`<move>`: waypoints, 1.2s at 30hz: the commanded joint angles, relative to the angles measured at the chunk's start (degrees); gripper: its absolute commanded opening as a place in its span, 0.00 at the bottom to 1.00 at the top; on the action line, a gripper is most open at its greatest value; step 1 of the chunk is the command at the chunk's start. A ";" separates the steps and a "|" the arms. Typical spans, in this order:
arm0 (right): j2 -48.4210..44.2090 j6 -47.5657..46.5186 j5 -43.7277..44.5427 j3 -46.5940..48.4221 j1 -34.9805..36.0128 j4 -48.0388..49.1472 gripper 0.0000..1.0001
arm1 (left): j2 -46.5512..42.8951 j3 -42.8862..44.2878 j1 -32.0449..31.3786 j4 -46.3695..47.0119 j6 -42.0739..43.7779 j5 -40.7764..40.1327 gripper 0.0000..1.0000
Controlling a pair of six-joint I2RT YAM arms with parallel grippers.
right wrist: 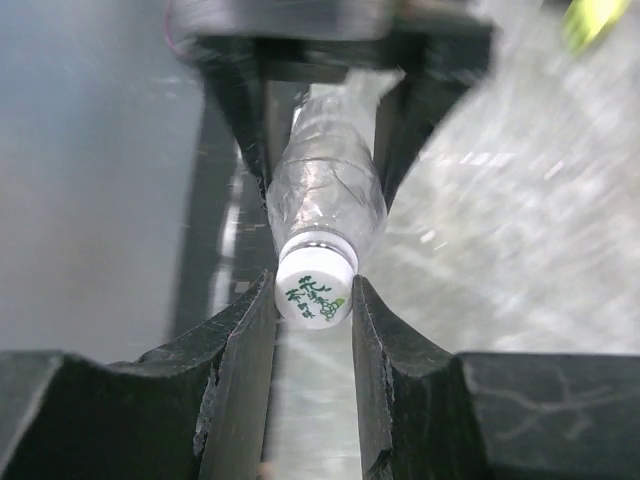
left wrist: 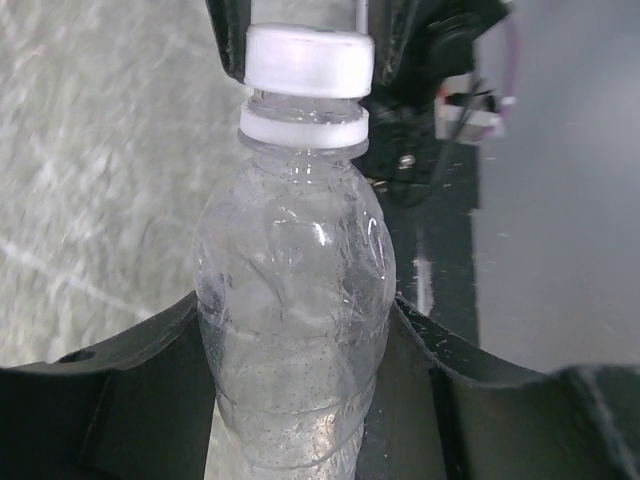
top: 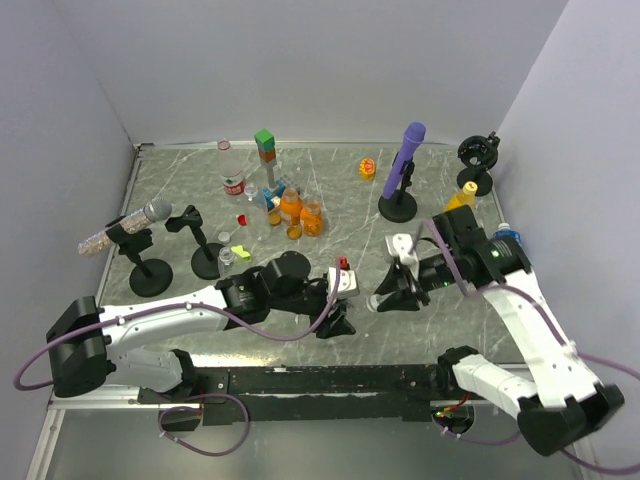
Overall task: Unscrew the bottle caps
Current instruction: Unscrew the bottle cap from the plastic bottle.
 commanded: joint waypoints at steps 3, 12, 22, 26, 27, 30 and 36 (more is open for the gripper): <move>-5.01 -16.54 -0.65 0.46 0.99 1.08 0.12 | -0.29 3.01 2.39 -3.73 2.86 10.31 0.29; -4.73 -12.25 -1.00 -0.50 0.99 1.07 0.22 | -0.47 3.10 2.39 -4.08 3.39 5.91 0.29; -6.22 8.58 4.45 5.21 0.73 4.42 0.82 | -4.50 1.70 1.78 -5.40 1.55 -5.59 0.28; -7.89 17.27 5.33 6.27 -0.06 5.73 0.92 | -6.70 0.55 0.03 -5.49 1.37 -13.76 0.28; -8.25 19.03 4.98 6.18 -0.50 6.26 0.93 | -7.05 0.12 -0.50 -5.22 1.45 -15.61 0.28; -8.51 28.07 4.10 4.87 -1.81 9.59 0.94 | -7.50 -0.68 -2.34 -4.17 1.46 -21.75 0.28; -6.07 46.46 0.95 -1.72 -8.58 18.04 0.98 | -4.78 1.16 -7.88 -3.46 1.81 -33.45 0.27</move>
